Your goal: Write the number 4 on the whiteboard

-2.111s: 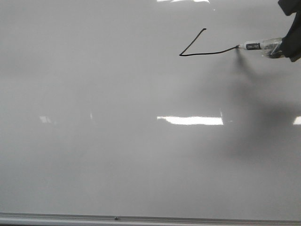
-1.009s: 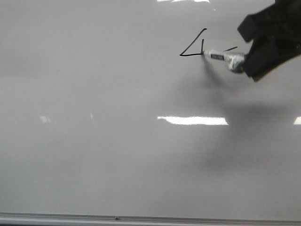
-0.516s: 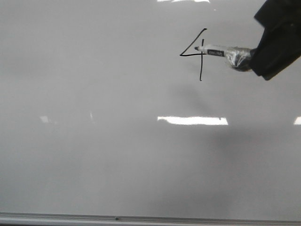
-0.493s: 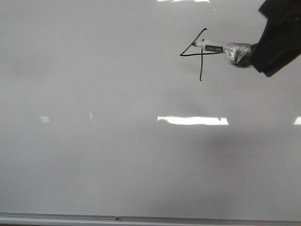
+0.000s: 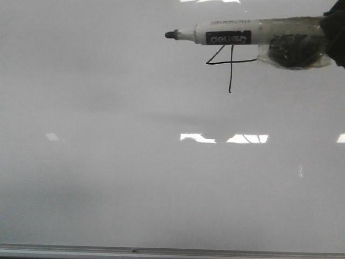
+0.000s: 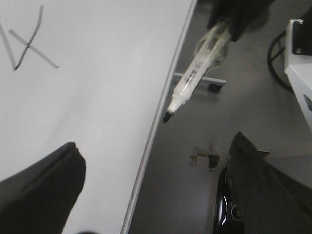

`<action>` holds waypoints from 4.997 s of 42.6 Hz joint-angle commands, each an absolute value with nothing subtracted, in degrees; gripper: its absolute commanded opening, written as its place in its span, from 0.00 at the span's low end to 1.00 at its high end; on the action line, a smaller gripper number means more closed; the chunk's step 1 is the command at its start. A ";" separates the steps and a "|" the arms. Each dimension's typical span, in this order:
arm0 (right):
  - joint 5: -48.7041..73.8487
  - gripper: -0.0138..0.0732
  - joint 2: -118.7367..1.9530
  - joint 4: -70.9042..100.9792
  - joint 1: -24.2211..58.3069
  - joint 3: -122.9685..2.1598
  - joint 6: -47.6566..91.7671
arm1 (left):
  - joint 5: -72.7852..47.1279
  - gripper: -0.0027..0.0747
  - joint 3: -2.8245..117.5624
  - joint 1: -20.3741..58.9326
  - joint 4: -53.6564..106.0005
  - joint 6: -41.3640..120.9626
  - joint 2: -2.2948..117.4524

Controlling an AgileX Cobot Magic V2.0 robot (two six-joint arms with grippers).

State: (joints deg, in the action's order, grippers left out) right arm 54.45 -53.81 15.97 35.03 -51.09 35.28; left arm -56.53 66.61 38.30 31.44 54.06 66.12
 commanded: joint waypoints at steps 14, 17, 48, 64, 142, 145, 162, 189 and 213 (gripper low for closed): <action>53.05 0.08 -52.89 18.34 35.27 -53.07 36.61 | -51.09 0.79 75.31 52.64 29.51 55.30 81.29; 53.05 0.08 -52.89 18.34 35.27 -53.02 36.61 | -50.81 0.79 75.82 52.88 29.51 55.30 82.43; 53.03 0.81 -51.67 16.81 35.03 -52.96 36.47 | -50.70 0.01 75.91 52.77 26.79 53.29 83.27; 53.25 0.86 -44.70 12.16 25.33 -52.96 30.50 | -57.02 0.01 74.72 34.11 -12.32 3.21 76.71; 51.53 0.86 -44.70 12.55 25.33 -52.86 30.50 | 21.13 0.29 41.65 3.23 2.80 -5.37 84.59; 51.53 0.86 -44.70 12.55 25.33 -52.86 30.50 | 20.99 0.35 41.65 3.23 2.80 -5.37 84.59; 51.59 0.86 -44.70 12.55 25.33 -52.86 30.50 | 17.34 0.39 41.65 3.23 0.00 -5.37 81.51; 47.94 0.86 -44.56 12.55 25.29 -52.86 22.17 | -37.36 0.39 54.85 3.30 -3.34 -4.84 54.30; 50.71 0.86 -39.04 4.62 24.73 -50.59 6.30 | -51.90 0.39 55.24 13.95 -1.04 0.00 35.35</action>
State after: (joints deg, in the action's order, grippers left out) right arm 54.72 -41.21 5.23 25.03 -50.34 6.78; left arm -54.19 53.63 13.05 -1.18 0.00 35.89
